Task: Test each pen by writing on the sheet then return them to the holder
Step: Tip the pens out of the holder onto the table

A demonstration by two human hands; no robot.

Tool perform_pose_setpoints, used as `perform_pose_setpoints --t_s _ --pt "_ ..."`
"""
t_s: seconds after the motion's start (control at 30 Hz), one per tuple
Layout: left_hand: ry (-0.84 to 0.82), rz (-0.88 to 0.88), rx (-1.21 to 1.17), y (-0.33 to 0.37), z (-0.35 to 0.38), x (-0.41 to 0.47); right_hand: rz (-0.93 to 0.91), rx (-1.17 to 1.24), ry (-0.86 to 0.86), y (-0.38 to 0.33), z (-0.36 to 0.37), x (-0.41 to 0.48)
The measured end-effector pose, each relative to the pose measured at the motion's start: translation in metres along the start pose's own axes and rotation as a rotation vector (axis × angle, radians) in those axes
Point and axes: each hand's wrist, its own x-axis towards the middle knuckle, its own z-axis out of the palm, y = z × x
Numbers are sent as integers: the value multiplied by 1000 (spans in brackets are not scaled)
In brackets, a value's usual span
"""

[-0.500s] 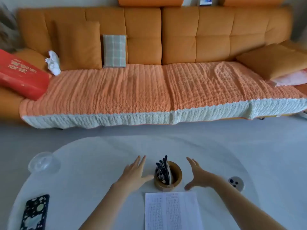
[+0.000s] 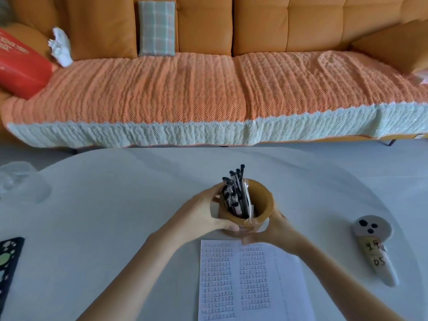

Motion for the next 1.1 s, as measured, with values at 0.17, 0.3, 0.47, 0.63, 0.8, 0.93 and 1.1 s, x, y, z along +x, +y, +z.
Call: perform_pose_setpoints --t_s 0.17,0.3,0.47,0.63,0.8,0.93,1.1 --pt "72 86 -183 -14 10 -7 -119 -11 107 17 12 6" --pt "117 115 -272 -27 10 -20 -263 -148 149 -1 15 8" --pt "224 39 -292 -50 11 -73 -375 -729 93 -36 22 0" --pt "423 -156 -279 -85 30 -125 -621 -1218 11 -66 54 3" --pt "688 -124 -159 -101 63 -150 -847 -1470 -160 -76 95 18" --pt "772 -83 -123 -102 63 -148 -906 -1529 -134 -82 104 22" --pt "816 -108 -29 -104 63 -147 -891 -1644 -86 -82 100 25"
